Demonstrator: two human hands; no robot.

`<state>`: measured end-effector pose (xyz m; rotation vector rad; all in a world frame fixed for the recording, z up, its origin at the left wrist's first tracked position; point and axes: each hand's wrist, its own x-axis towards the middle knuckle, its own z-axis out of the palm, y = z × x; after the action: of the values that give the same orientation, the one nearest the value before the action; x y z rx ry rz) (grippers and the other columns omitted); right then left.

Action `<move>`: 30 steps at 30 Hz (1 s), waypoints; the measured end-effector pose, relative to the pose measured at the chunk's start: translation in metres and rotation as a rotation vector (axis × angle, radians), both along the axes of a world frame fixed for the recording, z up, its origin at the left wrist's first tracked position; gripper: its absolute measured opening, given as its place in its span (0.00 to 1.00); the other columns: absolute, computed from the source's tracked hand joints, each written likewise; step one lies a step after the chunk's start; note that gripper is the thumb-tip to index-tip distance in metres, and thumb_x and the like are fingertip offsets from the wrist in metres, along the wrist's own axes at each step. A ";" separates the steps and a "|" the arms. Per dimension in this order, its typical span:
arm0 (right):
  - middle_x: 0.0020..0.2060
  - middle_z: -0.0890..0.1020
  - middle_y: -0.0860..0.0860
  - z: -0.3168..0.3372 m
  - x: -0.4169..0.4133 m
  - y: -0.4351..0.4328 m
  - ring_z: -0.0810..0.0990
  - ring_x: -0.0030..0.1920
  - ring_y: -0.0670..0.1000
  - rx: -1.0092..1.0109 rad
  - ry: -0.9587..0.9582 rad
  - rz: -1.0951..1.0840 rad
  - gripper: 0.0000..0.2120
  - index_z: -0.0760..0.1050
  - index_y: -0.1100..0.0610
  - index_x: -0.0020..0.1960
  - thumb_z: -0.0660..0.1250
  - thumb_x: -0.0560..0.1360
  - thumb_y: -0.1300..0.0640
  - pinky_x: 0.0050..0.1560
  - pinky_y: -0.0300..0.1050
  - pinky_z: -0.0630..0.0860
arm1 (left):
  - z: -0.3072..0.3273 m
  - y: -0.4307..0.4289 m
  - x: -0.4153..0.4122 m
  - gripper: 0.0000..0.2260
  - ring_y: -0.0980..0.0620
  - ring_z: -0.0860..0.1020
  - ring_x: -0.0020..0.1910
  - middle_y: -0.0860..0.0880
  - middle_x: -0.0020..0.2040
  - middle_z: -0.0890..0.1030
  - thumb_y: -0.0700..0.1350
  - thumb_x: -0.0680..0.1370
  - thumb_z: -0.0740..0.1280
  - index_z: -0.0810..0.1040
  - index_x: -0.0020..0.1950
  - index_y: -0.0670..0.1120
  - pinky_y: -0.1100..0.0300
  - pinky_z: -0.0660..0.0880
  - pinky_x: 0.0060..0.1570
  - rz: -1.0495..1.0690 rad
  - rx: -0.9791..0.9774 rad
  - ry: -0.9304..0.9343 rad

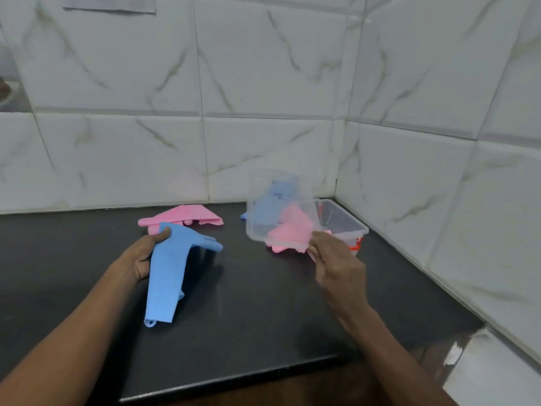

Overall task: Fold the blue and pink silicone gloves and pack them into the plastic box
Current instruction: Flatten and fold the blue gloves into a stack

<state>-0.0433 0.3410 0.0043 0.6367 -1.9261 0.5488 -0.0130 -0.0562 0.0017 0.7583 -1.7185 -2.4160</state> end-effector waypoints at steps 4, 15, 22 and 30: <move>0.37 0.80 0.52 0.031 0.024 0.005 0.75 0.44 0.55 -0.081 0.060 -0.294 0.04 0.77 0.58 0.42 0.70 0.70 0.66 0.31 0.46 0.72 | 0.003 0.005 0.004 0.20 0.42 0.85 0.35 0.37 0.42 0.85 0.50 0.79 0.66 0.75 0.62 0.36 0.50 0.82 0.31 -0.056 0.049 0.015; 0.44 0.82 0.52 0.055 0.087 0.046 0.82 0.44 0.51 0.279 -0.623 -0.723 0.09 0.79 0.57 0.51 0.67 0.76 0.52 0.40 0.42 0.77 | -0.007 0.009 0.003 0.19 0.41 0.85 0.32 0.36 0.41 0.85 0.50 0.80 0.65 0.76 0.60 0.36 0.50 0.82 0.30 -0.116 0.070 -0.164; 0.48 0.80 0.46 0.026 0.079 0.023 0.80 0.48 0.45 0.491 -0.765 -0.649 0.09 0.75 0.49 0.55 0.66 0.77 0.48 0.38 0.37 0.68 | 0.006 0.028 0.005 0.19 0.42 0.83 0.47 0.39 0.49 0.85 0.50 0.78 0.68 0.77 0.63 0.39 0.48 0.79 0.46 -0.153 -0.219 -0.256; 0.53 0.79 0.50 0.002 0.057 0.008 0.80 0.49 0.47 0.459 -0.839 -0.510 0.12 0.75 0.51 0.59 0.67 0.77 0.50 0.45 0.40 0.75 | 0.020 0.037 0.005 0.17 0.41 0.83 0.51 0.40 0.53 0.84 0.45 0.76 0.73 0.78 0.61 0.38 0.46 0.79 0.55 -0.124 -0.455 -0.265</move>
<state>0.0138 0.3486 0.0060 0.1482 -2.9257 0.0136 -0.0081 -0.0195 0.0218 0.9537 -2.3605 -1.9314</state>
